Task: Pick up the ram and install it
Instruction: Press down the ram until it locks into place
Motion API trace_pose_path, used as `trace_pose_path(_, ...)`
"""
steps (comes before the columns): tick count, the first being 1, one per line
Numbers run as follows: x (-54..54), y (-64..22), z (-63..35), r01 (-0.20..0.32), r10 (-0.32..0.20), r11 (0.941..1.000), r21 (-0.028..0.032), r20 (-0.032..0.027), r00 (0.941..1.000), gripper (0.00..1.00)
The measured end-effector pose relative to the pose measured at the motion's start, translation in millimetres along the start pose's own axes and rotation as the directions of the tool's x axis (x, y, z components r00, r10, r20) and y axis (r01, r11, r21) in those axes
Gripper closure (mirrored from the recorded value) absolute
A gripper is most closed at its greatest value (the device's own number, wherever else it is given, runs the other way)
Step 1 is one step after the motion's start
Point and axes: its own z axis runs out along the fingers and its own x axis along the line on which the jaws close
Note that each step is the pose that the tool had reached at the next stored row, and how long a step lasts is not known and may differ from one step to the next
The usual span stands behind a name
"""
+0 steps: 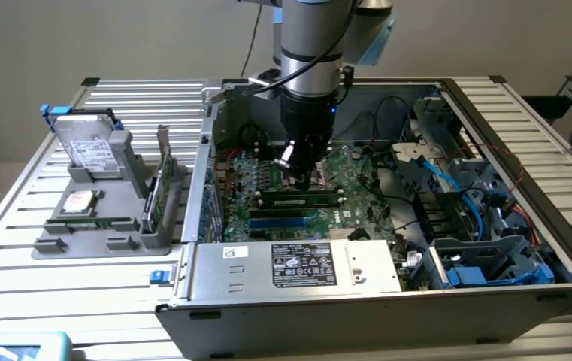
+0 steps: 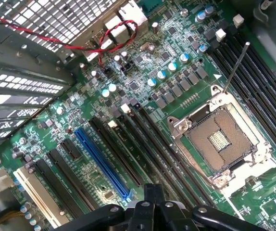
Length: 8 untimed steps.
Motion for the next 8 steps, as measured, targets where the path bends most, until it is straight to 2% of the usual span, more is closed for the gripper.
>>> trace_pose_path(2,0.0,0.0,0.0,-0.026,0.026,0.9997,-0.0019,-0.0017,0.9997,0.89)
trace_pose_path(5,-0.8,-0.9,0.1,-0.033,0.033,0.9995,-0.0025,-0.0019,0.9995,0.89)
trace_pose_path(8,-0.7,-0.9,0.0,-0.070,0.070,0.9976,-0.0047,-0.0044,0.9976,0.89)
